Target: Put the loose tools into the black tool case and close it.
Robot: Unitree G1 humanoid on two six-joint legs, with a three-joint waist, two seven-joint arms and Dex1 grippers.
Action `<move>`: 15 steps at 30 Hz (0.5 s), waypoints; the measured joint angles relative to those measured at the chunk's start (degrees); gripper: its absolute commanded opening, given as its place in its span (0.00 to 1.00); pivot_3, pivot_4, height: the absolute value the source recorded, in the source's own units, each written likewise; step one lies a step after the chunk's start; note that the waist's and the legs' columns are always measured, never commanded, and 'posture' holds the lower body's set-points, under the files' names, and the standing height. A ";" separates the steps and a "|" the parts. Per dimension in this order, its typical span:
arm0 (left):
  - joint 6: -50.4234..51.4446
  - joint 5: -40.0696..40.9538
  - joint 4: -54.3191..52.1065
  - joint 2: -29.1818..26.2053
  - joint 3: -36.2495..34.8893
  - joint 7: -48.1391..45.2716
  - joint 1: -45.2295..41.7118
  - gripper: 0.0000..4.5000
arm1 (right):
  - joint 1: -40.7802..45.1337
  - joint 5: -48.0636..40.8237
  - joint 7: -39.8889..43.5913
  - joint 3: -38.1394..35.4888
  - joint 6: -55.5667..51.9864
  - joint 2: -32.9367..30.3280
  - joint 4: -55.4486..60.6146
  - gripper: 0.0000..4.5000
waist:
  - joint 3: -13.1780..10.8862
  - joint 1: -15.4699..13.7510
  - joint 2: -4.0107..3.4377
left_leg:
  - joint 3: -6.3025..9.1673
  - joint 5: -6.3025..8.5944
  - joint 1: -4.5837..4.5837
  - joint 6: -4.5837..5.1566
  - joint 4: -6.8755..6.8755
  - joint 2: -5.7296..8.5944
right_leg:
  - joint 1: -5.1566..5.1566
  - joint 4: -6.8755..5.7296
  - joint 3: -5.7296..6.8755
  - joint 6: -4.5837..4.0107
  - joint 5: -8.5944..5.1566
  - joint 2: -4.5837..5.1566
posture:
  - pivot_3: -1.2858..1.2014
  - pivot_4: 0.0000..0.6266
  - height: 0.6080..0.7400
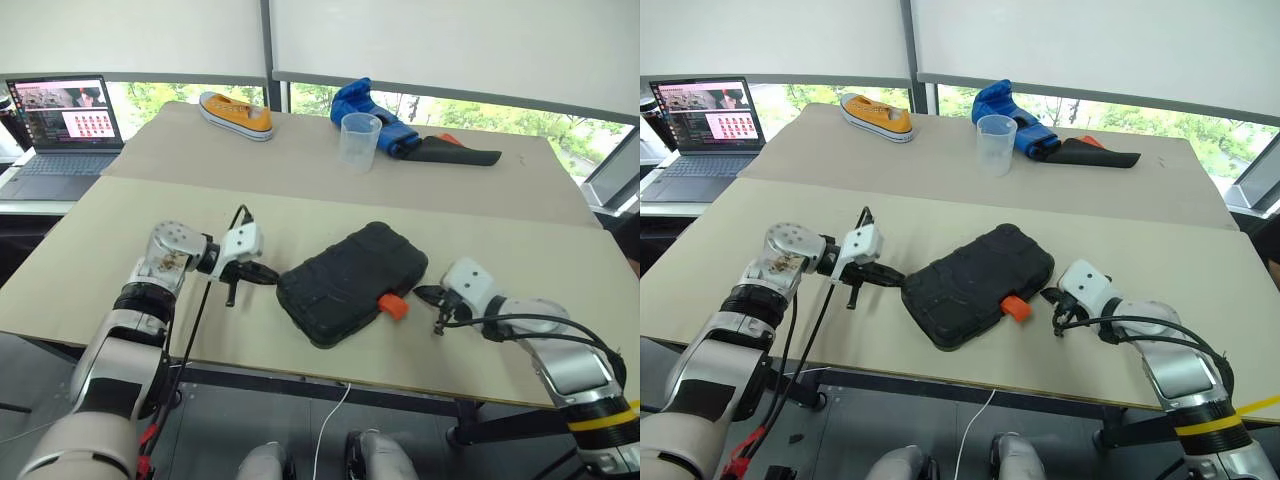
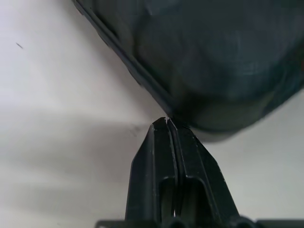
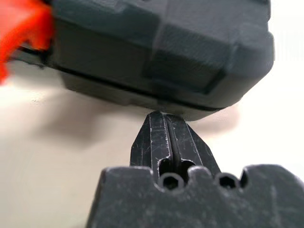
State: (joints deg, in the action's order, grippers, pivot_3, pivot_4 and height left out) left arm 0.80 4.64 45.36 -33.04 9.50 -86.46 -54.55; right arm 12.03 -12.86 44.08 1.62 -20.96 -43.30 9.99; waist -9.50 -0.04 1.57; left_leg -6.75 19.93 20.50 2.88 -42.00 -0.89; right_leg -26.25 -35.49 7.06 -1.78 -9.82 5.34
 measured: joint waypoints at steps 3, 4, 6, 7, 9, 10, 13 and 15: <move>12.55 5.22 -8.70 -1.07 -2.05 -2.58 -1.41 0.02 | -3.33 -4.58 2.59 -3.52 -2.90 -1.18 5.16 0.00 | 0.00 -0.17 -0.01 | 0.11 0.00 0.10 0.01 -0.06 0.02 | 0.02 0.07 0.04 0.06 -0.01 0.04 | 0.52 0.24 0.88; 18.04 7.54 -13.87 -1.28 -2.39 -3.33 -1.73 0.02 | -4.86 -6.90 3.51 -5.48 -4.48 -1.63 7.80 0.00 | 0.01 -0.24 -0.03 | 0.13 0.00 0.08 0.01 -0.09 0.03 | 0.07 0.08 0.02 0.08 -0.01 0.05 | 0.52 0.24 0.88; 22.91 9.65 -20.03 -0.43 -2.13 -3.63 -1.70 0.02 | -6.64 -9.69 4.30 -7.63 -6.45 -2.16 11.11 0.00 | 0.03 -0.40 -0.06 | 0.15 0.00 -0.04 0.01 -0.08 0.04 | 0.16 0.10 -0.04 0.12 -0.03 0.05 | 0.52 0.24 0.88; 23.64 9.92 -22.54 0.69 -1.33 -3.09 -1.43 0.02 | -7.64 -10.94 4.44 -8.68 -7.37 -2.37 12.68 0.00 | 0.03 -0.51 -0.06 | 0.16 0.00 -0.07 0.01 -0.08 0.05 | 0.16 0.21 -0.05 0.15 -0.05 0.07 | 0.52 0.24 0.88; 23.06 9.24 -25.09 3.47 1.49 -1.81 -0.01 0.02 | -8.91 -12.24 4.47 -9.54 -8.66 -2.59 15.12 0.00 | 0.05 -0.63 -0.08 | 0.14 0.00 -0.21 0.01 -0.08 0.05 | 0.23 0.24 -0.12 0.15 -0.05 0.06 | 0.52 0.24 0.88; 21.39 7.85 -24.81 4.78 3.04 -0.59 0.75 0.02 | -9.29 -12.77 4.31 -9.75 -9.22 -2.59 16.06 0.00 | 0.05 -0.63 -0.09 | 0.14 0.00 -0.21 0.00 -0.08 0.05 | 0.24 0.24 -0.14 0.30 -0.14 0.05 | 0.52 0.24 0.88; 14.68 2.25 -21.01 8.67 8.40 3.55 2.85 0.02 | -9.78 -13.24 3.34 -9.87 -10.04 -1.80 17.74 0.00 | 0.05 -0.38 -0.09 | 0.05 -0.03 -0.28 -0.05 -0.12 0.03 | 0.23 0.16 -0.32 0.42 -0.21 -0.01 | 0.52 0.24 0.88; 9.89 1.40 -19.56 9.74 9.08 5.02 2.98 0.02 | -9.46 -13.25 2.74 -9.62 -10.86 -1.25 17.91 0.00 | 0.07 -0.26 -0.09 | 0.07 -0.05 -0.33 -0.08 -0.20 -0.03 | 0.23 0.06 -0.37 0.37 -0.18 -0.01 | 0.52 0.24 0.88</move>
State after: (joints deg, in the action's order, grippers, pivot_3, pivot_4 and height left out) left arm 10.69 6.05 25.80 -23.30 18.58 -81.44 -51.56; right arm 2.57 -26.12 46.82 -8.00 -31.83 -44.55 27.89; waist -9.43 -0.30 1.48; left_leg -6.68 19.88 20.17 2.80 -42.20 -0.92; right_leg -26.02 -35.43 6.69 -1.41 -10.00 5.33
